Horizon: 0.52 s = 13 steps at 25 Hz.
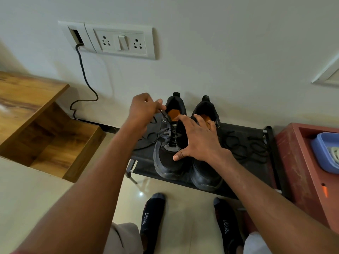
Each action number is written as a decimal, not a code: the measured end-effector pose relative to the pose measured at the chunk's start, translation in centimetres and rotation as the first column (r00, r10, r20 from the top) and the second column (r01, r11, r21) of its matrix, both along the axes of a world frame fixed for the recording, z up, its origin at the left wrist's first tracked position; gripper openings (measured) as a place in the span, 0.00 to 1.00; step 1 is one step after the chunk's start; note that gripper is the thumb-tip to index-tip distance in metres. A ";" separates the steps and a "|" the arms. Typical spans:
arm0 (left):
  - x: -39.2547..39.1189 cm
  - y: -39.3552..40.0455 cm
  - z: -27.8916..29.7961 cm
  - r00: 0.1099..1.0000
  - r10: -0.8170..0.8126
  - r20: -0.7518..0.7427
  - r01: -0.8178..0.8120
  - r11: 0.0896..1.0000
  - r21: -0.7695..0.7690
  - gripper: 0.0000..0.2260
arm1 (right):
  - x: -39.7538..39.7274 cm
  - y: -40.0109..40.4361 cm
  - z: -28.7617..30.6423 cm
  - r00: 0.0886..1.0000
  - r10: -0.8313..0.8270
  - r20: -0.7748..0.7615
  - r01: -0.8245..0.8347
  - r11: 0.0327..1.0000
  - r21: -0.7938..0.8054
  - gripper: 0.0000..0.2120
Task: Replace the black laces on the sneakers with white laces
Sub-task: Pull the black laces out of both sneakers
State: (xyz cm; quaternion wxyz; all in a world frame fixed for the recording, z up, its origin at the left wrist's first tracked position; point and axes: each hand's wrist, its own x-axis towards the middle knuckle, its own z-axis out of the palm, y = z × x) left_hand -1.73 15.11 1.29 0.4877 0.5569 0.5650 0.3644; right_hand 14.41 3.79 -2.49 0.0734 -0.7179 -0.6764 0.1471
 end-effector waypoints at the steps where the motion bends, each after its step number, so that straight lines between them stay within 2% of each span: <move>1: 0.0 0.0 0.1 0.981 0.071 0.182 -0.058 0.995 -0.077 0.14 | 0.0 0.0 0.0 1.000 -0.002 0.003 0.002 1.000 -0.004 0.62; 2: 0.1 -0.2 0.0 0.944 0.120 0.307 -0.078 0.986 -0.147 0.14 | -0.1 0.1 0.1 1.000 -0.004 0.006 0.004 1.000 -0.009 0.62; 3: 0.3 -0.3 -0.1 0.919 0.148 0.366 -0.082 0.978 -0.191 0.13 | -0.2 0.1 0.1 1.000 -0.008 0.007 0.008 1.000 -0.010 0.62; 6: 1.2 -0.4 -0.5 0.857 0.247 0.452 -0.130 0.953 -0.274 0.08 | -0.4 0.1 0.2 1.000 -0.017 0.009 0.017 1.000 -0.007 0.62; 8: 0.7 0.2 0.1 0.743 0.406 0.532 -0.213 0.897 -0.387 0.05 | -0.3 0.1 0.2 1.000 -0.017 0.005 0.017 1.000 -0.009 0.62; 9: -0.2 0.7 0.5 0.739 0.453 0.499 -0.260 0.875 -0.409 0.06 | -0.2 0.1 0.1 1.000 -0.017 0.003 0.017 1.000 -0.010 0.62; 10: -1.2 1.1 0.5 0.824 0.432 0.367 -0.309 0.885 -0.349 0.05 | -0.2 0.1 0.1 1.000 -0.015 0.001 0.015 1.000 -0.017 0.62; 11: -2.0 1.3 0.3 0.934 0.330 0.141 -0.293 0.928 -0.231 0.05 | -0.2 0.1 0.2 1.000 -0.011 -0.003 0.011 1.000 -0.028 0.61; 12: -2.6 1.3 -0.2 0.976 0.175 -0.129 -0.192 0.973 -0.129 0.07 | -0.2 0.2 0.3 1.000 -0.005 -0.009 0.004 0.999 -0.040 0.60; 13: -2.9 0.9 -0.7 0.934 0.007 -0.357 -0.042 0.995 -0.089 0.10 | -0.2 0.4 0.6 1.000 -0.004 -0.021 0.002 0.999 -0.052 0.57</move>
